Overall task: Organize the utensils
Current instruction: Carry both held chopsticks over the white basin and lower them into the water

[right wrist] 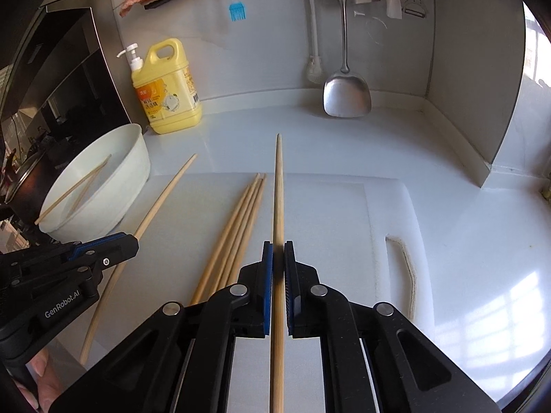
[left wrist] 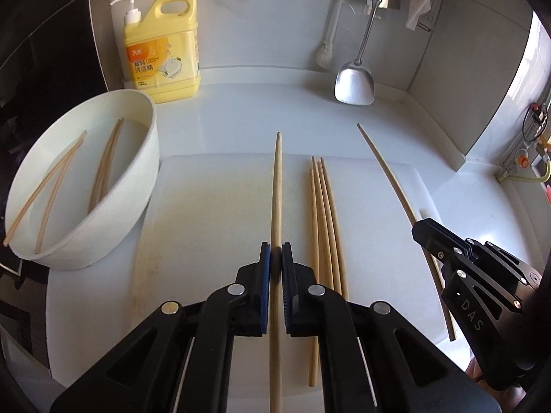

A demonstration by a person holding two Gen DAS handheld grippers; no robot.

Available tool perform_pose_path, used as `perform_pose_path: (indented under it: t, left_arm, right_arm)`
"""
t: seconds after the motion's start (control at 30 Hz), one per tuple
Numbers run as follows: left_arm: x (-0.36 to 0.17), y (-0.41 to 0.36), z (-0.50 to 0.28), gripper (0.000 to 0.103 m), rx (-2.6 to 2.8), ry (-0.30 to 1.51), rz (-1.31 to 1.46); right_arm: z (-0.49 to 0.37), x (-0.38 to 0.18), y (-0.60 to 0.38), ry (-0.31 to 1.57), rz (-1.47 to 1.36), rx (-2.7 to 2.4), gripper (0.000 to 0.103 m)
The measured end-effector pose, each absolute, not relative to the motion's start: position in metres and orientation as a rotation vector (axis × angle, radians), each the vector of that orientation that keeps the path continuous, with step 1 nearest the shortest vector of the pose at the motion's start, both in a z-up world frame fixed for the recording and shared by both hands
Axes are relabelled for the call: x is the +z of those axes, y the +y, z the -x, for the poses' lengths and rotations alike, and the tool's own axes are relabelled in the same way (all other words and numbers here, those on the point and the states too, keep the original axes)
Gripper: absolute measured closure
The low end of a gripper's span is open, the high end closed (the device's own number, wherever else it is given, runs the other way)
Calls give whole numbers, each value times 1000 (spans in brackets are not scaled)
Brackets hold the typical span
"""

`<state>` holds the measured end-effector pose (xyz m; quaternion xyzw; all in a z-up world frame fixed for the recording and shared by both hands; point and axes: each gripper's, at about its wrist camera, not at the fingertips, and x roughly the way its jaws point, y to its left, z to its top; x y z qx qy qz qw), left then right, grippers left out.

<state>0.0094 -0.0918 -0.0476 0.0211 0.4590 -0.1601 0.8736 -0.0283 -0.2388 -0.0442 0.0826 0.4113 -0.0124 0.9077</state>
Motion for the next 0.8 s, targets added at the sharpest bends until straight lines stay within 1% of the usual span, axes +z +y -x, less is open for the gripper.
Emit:
perform_pose_path:
  t: [0.17, 0.4, 0.57, 0.8]
  left_arm:
    - [2, -64, -2, 96, -262, 912, -10]
    - [33, 6, -12, 96, -156, 874, 49]
    - [34, 72, -39, 96, -115, 860, 44]
    - [5, 148, -96, 96, -122, 930, 12]
  right_arm:
    - [24, -3, -224, 809, -144, 55, 97]
    - [0, 34, -165, 782, -103, 169, 97]
    - [-28, 38, -108, 782, -134, 228, 97]
    - [-82, 23, -26, 838, -181, 235, 97]
